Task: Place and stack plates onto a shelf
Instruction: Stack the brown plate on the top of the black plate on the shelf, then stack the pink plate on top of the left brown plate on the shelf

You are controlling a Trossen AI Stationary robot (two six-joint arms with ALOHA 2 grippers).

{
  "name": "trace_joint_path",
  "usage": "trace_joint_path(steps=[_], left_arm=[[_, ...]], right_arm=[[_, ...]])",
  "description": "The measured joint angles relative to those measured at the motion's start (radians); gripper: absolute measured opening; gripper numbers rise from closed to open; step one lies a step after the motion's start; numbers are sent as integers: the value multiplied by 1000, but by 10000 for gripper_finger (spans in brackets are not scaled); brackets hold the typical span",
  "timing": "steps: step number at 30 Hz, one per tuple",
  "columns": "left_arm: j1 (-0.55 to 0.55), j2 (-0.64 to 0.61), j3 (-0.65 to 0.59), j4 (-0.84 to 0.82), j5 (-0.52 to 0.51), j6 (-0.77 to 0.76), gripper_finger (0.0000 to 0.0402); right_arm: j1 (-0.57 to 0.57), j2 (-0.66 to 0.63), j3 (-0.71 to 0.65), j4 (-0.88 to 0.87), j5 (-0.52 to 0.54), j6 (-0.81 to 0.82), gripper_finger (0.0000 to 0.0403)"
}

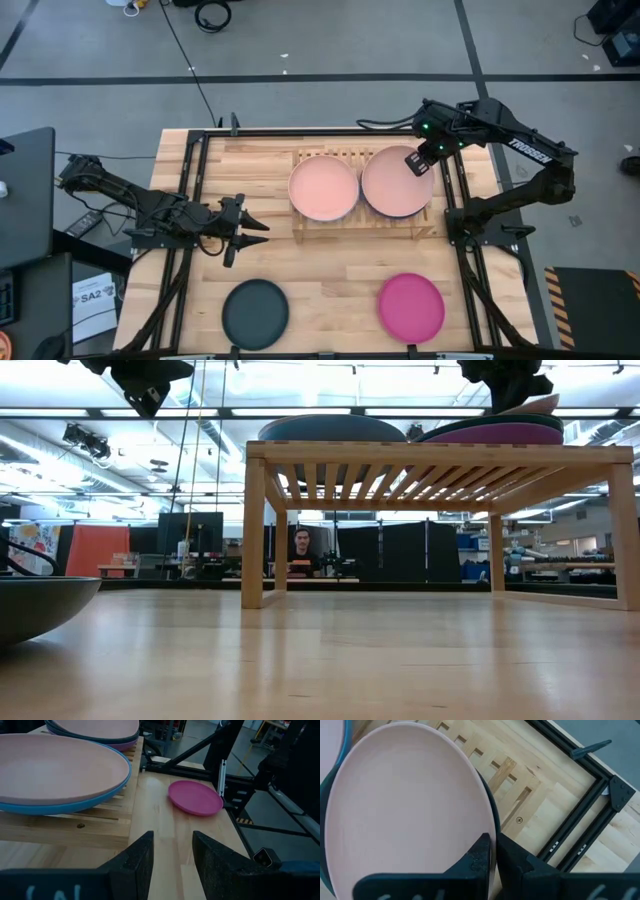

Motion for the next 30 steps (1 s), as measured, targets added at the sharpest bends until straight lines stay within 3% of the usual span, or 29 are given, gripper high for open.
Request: trace_joint_path(steps=[9, 23, 30], left_arm=[[0, 0, 0, 0, 0, 0, 142], [0, 0, 0, -8, 0, 0, 142], [0, 0, 0, -8, 0, 0, 142]], right_arm=[[0, 0, 0, 0, -1, 0, 53], [0, 0, 0, 0, 30, 0, 188], [0, 0, 0, 0, 30, 0, 228]])
